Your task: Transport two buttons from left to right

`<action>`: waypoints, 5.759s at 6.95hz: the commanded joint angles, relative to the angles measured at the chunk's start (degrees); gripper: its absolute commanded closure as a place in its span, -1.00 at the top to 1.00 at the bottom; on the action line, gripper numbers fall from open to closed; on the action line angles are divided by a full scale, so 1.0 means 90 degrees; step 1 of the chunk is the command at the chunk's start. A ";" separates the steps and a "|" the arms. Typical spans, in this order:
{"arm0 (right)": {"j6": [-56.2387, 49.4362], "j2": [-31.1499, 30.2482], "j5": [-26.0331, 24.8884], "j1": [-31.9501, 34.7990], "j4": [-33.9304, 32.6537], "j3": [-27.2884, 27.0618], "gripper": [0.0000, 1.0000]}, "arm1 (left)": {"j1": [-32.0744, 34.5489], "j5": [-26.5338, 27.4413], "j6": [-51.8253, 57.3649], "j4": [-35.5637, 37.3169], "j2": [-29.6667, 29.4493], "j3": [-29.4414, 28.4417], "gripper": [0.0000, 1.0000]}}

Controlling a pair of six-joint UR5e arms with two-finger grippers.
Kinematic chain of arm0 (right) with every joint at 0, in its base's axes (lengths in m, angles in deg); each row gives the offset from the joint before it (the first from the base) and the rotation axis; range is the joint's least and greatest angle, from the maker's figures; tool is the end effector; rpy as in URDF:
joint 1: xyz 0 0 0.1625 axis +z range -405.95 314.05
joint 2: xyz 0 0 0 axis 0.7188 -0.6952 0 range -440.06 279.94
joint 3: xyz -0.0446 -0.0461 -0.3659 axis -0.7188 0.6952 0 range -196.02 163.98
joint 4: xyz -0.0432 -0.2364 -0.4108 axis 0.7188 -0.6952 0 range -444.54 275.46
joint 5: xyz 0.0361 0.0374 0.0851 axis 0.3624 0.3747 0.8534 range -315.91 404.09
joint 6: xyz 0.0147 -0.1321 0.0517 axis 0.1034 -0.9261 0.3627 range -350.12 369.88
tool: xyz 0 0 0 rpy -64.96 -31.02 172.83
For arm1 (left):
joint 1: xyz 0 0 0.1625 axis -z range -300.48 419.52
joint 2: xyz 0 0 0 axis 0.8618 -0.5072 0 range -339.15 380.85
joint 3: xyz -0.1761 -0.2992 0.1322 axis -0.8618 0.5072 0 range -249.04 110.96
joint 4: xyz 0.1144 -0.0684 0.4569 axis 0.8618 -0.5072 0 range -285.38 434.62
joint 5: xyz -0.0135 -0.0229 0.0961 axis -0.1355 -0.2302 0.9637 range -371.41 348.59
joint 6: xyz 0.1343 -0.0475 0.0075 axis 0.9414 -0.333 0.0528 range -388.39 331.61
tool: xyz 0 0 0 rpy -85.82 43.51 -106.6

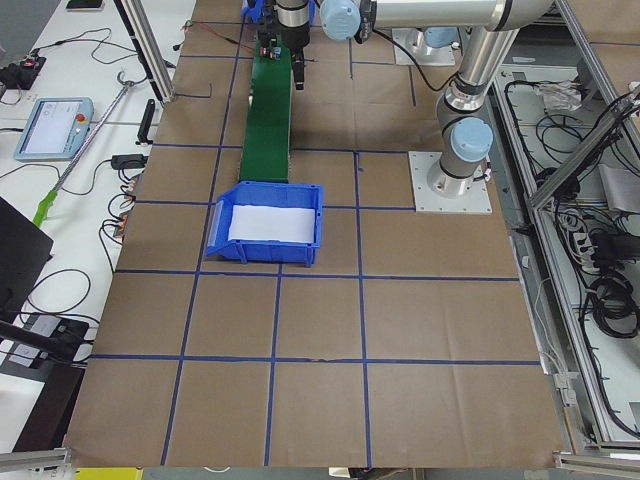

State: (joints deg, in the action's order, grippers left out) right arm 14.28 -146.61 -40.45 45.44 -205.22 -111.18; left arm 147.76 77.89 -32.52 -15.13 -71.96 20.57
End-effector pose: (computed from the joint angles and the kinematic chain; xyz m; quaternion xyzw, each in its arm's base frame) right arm 0.1626 -0.6498 0.1462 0.0252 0.9984 -0.0156 0.0484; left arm -0.1175 -0.5728 0.3679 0.0515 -0.9985 -0.0190 0.0058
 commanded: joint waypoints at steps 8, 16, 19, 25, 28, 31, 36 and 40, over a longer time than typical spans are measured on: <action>-0.0389 0.0052 -0.0606 -0.0116 0.0908 0.0855 -0.89 | 0.0000 -0.0010 0.0330 -0.0008 0.0000 -0.0024 1.00; -0.3936 0.0214 -0.0616 -0.3387 0.0899 0.1130 -0.86 | 0.0000 -0.0010 0.0391 -0.0008 0.0000 -0.0034 1.00; -0.4033 0.0703 -0.0597 -0.3437 0.0531 0.1178 -0.86 | 0.0000 -0.0010 0.0391 -0.0008 0.0000 -0.0005 1.00; -0.4024 0.1202 -0.0578 -0.3359 0.0254 0.1227 -0.85 | 0.0000 -0.0010 0.0555 -0.0008 0.0000 -0.0025 1.00; -0.4033 0.1212 -0.0577 -0.3349 0.0264 0.1159 0.03 | 0.0000 -0.0010 0.0615 -0.0008 0.0000 -0.0054 1.00; -0.4024 0.1135 -0.0519 -0.3349 0.0332 0.1236 0.99 | 0.0000 -0.0010 0.0615 0.0002 0.0000 -0.0015 1.00; -0.4033 -0.0395 -0.0461 -0.3223 0.2181 0.1832 0.99 | 0.0000 -0.0010 0.0615 0.0002 0.0010 -0.0034 1.00; -0.3201 -0.1869 -0.0099 -0.1909 0.2557 0.1484 1.00 | 0.0000 -0.0010 0.0605 0.0002 0.0010 -0.0024 1.00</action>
State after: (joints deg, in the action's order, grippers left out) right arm -19.69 -159.12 -41.41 23.32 -183.40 -95.94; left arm 147.76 77.80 -27.06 -15.12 -71.87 20.42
